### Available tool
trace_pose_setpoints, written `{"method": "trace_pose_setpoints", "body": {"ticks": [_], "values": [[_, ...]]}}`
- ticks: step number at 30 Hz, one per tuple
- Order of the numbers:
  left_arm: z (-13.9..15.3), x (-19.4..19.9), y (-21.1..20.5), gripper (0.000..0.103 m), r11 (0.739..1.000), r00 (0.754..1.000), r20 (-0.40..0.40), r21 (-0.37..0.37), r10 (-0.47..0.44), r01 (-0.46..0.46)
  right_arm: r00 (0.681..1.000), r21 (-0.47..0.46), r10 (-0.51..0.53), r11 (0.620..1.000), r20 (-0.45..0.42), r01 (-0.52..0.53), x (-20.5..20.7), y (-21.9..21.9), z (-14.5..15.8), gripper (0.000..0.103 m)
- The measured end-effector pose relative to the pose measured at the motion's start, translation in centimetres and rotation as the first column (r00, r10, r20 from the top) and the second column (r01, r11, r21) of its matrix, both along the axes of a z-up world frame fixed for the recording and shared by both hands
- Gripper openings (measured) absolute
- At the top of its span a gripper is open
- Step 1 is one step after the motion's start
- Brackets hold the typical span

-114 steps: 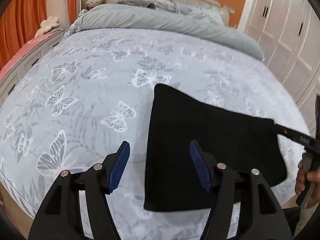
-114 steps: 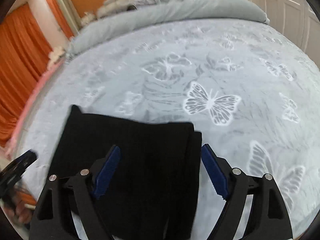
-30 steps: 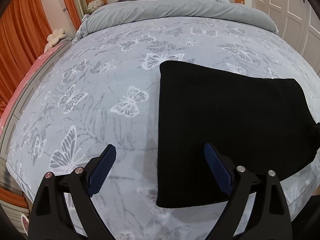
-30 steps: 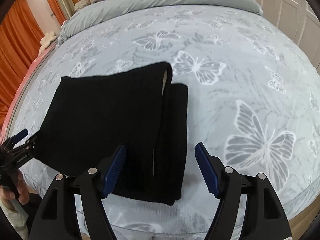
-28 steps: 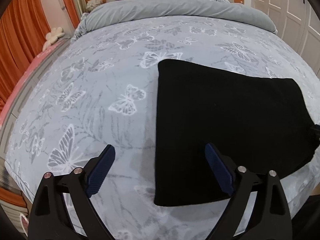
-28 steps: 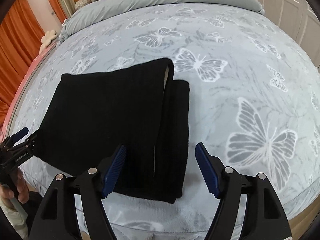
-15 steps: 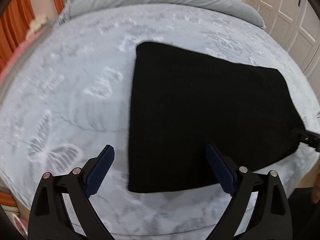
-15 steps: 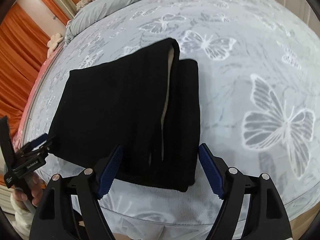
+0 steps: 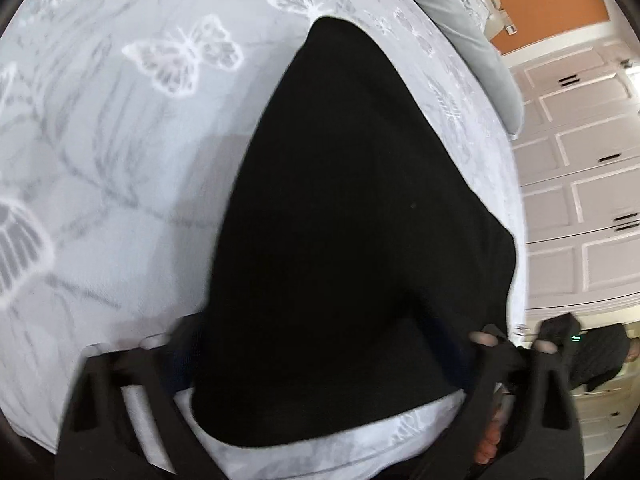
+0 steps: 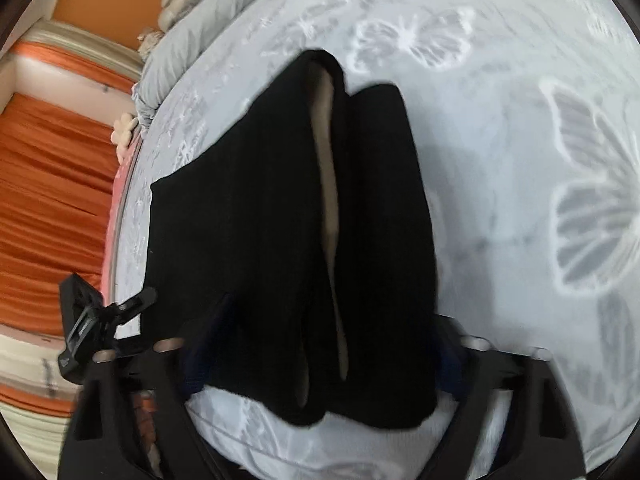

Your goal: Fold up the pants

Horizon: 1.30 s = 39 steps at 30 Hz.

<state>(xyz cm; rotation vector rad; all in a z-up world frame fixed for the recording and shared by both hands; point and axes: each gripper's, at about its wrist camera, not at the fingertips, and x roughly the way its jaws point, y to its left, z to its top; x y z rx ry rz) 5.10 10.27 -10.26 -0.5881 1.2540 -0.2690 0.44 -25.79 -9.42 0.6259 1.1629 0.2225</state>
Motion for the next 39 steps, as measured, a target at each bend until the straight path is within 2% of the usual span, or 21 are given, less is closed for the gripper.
{"method": "trace_pose_setpoints", "body": {"ticks": [1,3,5,8,10,11,12,14,16,18,20,21,22,23,24,25,27,31,33,39], "values": [[0.3,-0.1,-0.3,0.047,1.000,1.000,0.014,0.006,-0.018,0.018,1.000,0.012,0.008,1.000,0.016,-0.008,0.0,0.1,0.4,0.041],[1.9,-0.9,-0.5,0.039,1.000,0.999,0.043,0.016,-0.024,0.024,0.996,0.019,0.039,0.999,0.075,-0.040,-0.8,0.5,2.7,0.035],[4.1,-2.6,-0.8,0.035,0.998,0.995,0.086,0.038,-0.059,0.056,0.991,0.059,0.071,0.995,0.117,-0.078,-2.1,0.6,4.7,0.035],[4.8,-4.9,-0.6,0.034,0.995,0.992,0.084,0.037,-0.096,0.093,0.986,0.033,0.111,0.993,0.127,-0.116,-3.9,0.6,5.5,0.037],[3.1,-5.7,-0.4,0.047,0.994,0.994,0.049,0.061,-0.098,0.095,0.992,0.009,0.112,0.994,0.055,-0.113,-4.1,0.3,3.2,0.049],[1.8,-5.6,-0.4,0.053,0.993,0.996,0.014,0.073,-0.090,0.089,0.996,-0.028,0.089,0.996,-0.024,-0.090,-3.7,0.1,1.2,0.061],[0.8,-5.4,-0.3,0.067,0.995,0.997,-0.019,0.064,-0.079,0.080,0.996,-0.031,0.071,0.997,-0.061,-0.073,-3.4,0.1,0.1,0.068],[-0.2,-5.2,0.5,0.075,0.999,0.999,-0.038,-0.014,-0.040,0.039,0.997,0.012,0.061,0.998,-0.054,-0.061,-3.0,-0.1,-0.3,0.073],[-0.2,-5.0,0.6,0.093,0.997,0.999,-0.041,-0.070,-0.033,0.030,0.996,0.001,0.070,0.998,-0.051,-0.070,-2.9,0.3,-0.3,0.075],[-0.6,-5.1,0.8,0.098,0.994,0.999,-0.050,-0.107,-0.007,0.002,0.997,0.017,0.055,0.998,-0.050,-0.054,-2.8,0.6,-0.6,0.083],[-0.8,-5.1,0.3,0.098,0.997,0.999,-0.048,-0.083,0.003,-0.007,0.997,0.008,0.063,0.998,-0.048,-0.063,-2.3,1.4,-0.4,0.088],[-0.7,-5.1,-0.2,0.097,0.999,0.999,-0.039,-0.053,-0.008,0.005,0.997,-0.014,0.061,0.998,-0.037,-0.062,-2.3,1.8,-0.2,0.084],[-0.4,-5.2,-0.7,0.076,1.000,0.999,-0.021,-0.016,-0.024,0.024,0.998,-0.034,0.058,0.998,-0.022,-0.059,-2.3,2.1,-0.1,0.079],[0.5,-5.1,-1.3,0.061,0.997,0.999,0.010,0.061,-0.042,0.041,0.998,-0.065,0.068,0.996,0.002,-0.068,-2.7,2.8,0.2,0.066],[1.0,-5.2,-1.6,0.047,0.996,0.997,0.033,0.072,-0.063,0.061,0.997,-0.061,0.074,0.995,0.021,-0.073,-2.7,3.0,0.6,0.049],[1.7,-5.5,-1.9,0.040,0.994,0.996,0.057,0.086,-0.070,0.065,0.997,-0.052,0.070,0.996,0.034,-0.068,-2.8,2.9,0.9,0.043],[3.8,-6.3,-2.5,0.036,0.985,0.986,0.130,0.149,-0.103,0.083,0.995,-0.060,0.068,0.996,0.078,-0.064,-3.0,2.7,2.3,0.037],[7.2,-7.7,-5.0,0.035,0.952,0.950,0.262,0.293,-0.169,0.088,0.983,-0.101,0.075,0.993,0.165,-0.059,-3.3,3.1,4.6,0.036],[8.5,-7.8,-5.7,0.035,0.938,0.935,0.300,0.336,-0.191,0.084,0.973,-0.152,0.089,0.987,0.215,-0.056,-3.4,3.6,5.9,0.035],[10.7,-8.4,-6.3,0.035,0.907,0.901,0.375,0.419,-0.219,0.046,0.957,-0.153,0.089,0.987,0.275,-0.048,-3.0,3.8,7.7,0.035]]}}
